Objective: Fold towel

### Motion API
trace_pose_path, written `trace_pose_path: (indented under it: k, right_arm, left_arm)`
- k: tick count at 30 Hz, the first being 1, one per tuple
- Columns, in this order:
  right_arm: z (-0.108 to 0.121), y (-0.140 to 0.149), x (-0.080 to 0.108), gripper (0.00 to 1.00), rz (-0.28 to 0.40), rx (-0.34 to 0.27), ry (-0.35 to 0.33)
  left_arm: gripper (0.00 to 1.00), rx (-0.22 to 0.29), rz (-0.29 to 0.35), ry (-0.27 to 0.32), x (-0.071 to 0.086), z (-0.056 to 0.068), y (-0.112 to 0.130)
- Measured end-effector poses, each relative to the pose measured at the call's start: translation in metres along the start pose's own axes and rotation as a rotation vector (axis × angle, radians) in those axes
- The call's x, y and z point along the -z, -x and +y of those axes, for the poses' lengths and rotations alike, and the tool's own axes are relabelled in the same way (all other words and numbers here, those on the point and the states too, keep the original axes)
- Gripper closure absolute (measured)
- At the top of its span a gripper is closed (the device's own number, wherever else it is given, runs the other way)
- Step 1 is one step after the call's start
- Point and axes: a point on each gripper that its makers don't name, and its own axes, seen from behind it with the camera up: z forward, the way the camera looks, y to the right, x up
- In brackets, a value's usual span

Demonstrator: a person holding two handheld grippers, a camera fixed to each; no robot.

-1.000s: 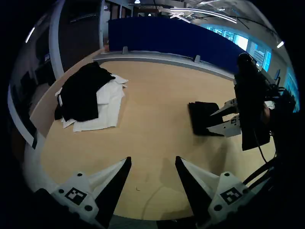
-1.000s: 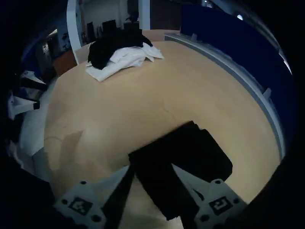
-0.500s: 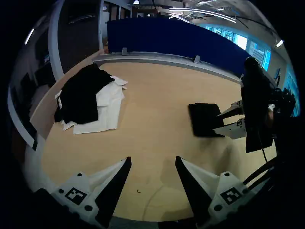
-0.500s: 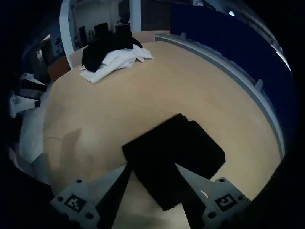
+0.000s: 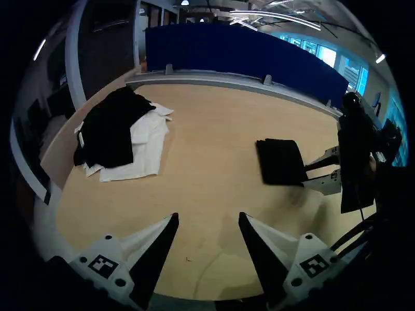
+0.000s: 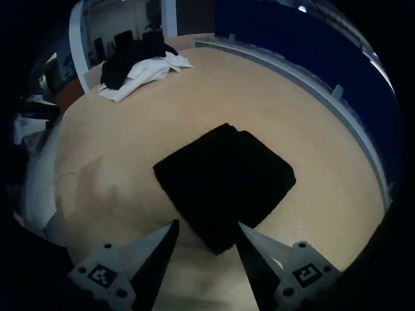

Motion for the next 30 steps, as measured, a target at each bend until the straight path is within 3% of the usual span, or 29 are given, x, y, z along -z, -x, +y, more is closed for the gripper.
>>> trace_pose_path:
  k: [18,27,30]
  right_arm:
    - [0.012,0.031,0.004,0.32,-0.043,-0.035,0.025]
    - [0.013,0.037,0.0,0.56,-0.055,-0.046,0.023]
    - [0.014,0.037,-0.001,0.61,-0.055,-0.055,0.023]
  left_arm:
    - [0.15,0.003,-0.001,0.006,-0.001,0.004,0.002]
    - [0.15,0.008,-0.002,0.006,-0.001,0.005,0.002]
    - [0.15,0.007,-0.002,0.005,-0.001,0.005,0.002]
